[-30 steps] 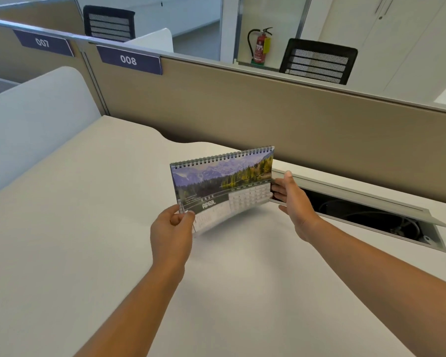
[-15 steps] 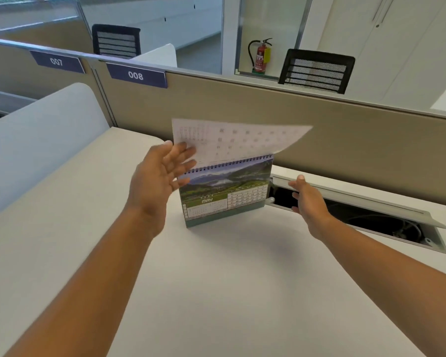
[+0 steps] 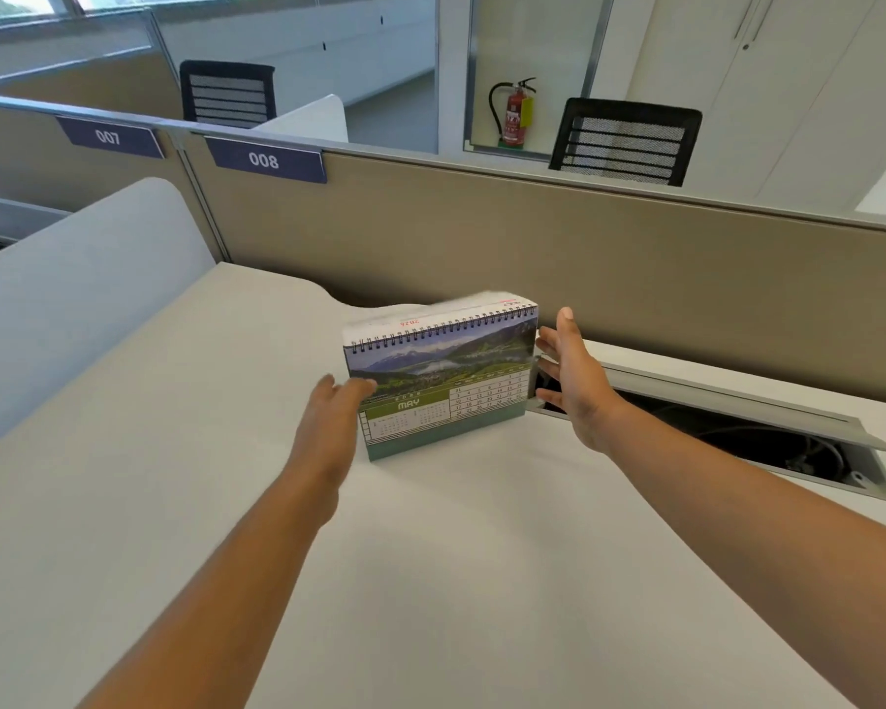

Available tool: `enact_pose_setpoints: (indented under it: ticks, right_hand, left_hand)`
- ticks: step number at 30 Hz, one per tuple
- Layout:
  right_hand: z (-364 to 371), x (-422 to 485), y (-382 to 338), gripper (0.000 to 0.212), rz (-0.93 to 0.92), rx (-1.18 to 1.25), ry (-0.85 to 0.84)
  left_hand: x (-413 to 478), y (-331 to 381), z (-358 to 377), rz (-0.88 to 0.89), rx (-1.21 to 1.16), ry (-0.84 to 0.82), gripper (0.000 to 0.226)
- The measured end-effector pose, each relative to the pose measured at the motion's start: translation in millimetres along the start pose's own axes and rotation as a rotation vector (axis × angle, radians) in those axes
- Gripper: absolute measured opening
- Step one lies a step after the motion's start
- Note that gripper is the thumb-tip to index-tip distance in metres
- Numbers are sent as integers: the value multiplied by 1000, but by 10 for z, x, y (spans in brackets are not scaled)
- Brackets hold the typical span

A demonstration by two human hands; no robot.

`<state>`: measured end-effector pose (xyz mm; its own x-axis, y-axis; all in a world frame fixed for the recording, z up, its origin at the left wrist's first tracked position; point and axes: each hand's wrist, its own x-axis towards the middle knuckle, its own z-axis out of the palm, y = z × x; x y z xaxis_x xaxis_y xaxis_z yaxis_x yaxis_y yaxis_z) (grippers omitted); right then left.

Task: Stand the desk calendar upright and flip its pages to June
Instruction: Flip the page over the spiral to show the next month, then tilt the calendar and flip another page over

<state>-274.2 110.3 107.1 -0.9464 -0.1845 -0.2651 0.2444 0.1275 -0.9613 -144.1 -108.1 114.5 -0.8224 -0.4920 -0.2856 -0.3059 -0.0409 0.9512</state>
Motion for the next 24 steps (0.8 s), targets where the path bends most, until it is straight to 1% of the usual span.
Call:
enact_pose_setpoints:
  ticks: [2,5,6,10,12,13,15,17,18,21,23,24]
  right_hand:
    - [-13,17,-1,52,-3,-21,-1]
    - [4,44,9,51,-7,-38,-11]
    - [14,50,4,49,-10,-36,-9]
    - [22,50,4,48,-33,-31,-6]
    - [15,51,10,49,-46,-23,-5]
    - [9,50,11,49,-50,-19,-4]
    - [-19,58,-5,51,-54,-16,-8]
    - [-63,74,-38,55,-39,-5,-24]
    - [-93,81,-60,61,-27,-4,-37]
    - [-206,104,-142,85,38,-10,-77]
    - [-284,142,-185,94,65,27,-128]
    - [-317,160,-199,94,70,71,-149]
  left_hand:
    - [-63,-88,63,-25,-30,-43,66]
    - [-161,-147,129,5,-59,-95,41]
    - [-181,-161,143,21,-66,-101,37]
    - [-225,-240,164,66,-94,-98,31]
    - [-251,-279,175,62,-117,-63,24]
    - [-264,-295,181,53,-126,-23,25]
    - [-279,-295,171,49,-124,71,36]
    - [-274,-248,139,36,-124,105,26]
    - [-273,-208,125,17,-136,82,26]
    - [-258,-89,91,3,-205,-54,45]
    - [-238,8,59,14,-248,-129,60]
    - [-228,65,43,15,-286,-158,66]
